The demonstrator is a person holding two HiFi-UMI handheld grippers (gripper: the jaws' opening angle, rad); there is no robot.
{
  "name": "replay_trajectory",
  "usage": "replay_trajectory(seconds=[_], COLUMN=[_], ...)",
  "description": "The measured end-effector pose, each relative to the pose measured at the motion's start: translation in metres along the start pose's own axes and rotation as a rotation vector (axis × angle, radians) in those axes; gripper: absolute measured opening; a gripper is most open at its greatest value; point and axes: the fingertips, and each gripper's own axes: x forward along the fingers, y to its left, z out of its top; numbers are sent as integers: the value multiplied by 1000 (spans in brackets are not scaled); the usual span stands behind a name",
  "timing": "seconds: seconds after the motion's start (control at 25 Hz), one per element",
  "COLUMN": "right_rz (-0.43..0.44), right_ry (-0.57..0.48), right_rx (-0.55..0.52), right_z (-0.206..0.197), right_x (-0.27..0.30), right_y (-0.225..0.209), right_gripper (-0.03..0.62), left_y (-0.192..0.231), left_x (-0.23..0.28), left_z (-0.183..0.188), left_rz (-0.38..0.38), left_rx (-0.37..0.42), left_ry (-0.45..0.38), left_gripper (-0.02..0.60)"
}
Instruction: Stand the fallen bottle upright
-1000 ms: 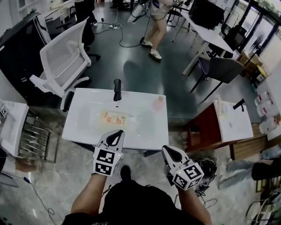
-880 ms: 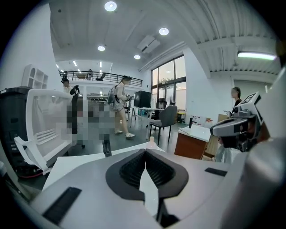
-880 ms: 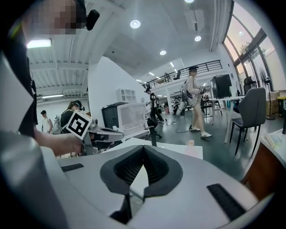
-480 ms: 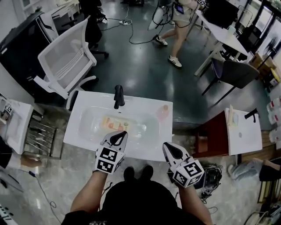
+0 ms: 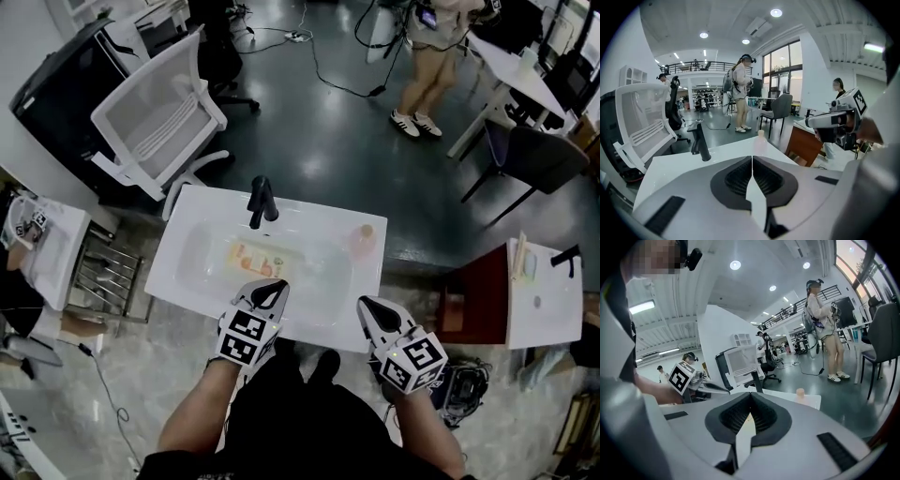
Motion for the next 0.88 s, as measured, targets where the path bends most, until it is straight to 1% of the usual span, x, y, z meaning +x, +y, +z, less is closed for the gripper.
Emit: replay_trajectory(seconds=[0.16, 0.24, 0.32, 0.44, 0.56, 0.72, 0.88], right_rz=[17, 9, 2, -18, -26, -57, -84], right_ry=[39, 54, 61, 77, 108, 137, 137], right_rx=[10, 13, 22, 37, 59, 95, 127], right_z=[-8, -9, -10, -12, -25, -38, -44], right_x=[18, 26, 35, 53, 63, 73, 79], right_y=[1, -3, -8, -13, -17, -29, -35], right_gripper=[14, 14, 14, 14, 14, 14, 14], left_y=[9, 11, 13, 16, 13, 13, 12], left_x=[17, 29, 44, 70, 96, 132, 160], left_z=[-12, -16, -23, -43, -64, -91, -121], left_rz=[-27, -52, -85, -152, -219, -284, -351], left_rx=[1, 17, 56, 129, 186, 248, 350], left_ry=[26, 38, 65, 128, 180, 258, 351], left_gripper=[20, 28, 46, 114, 132, 163, 192])
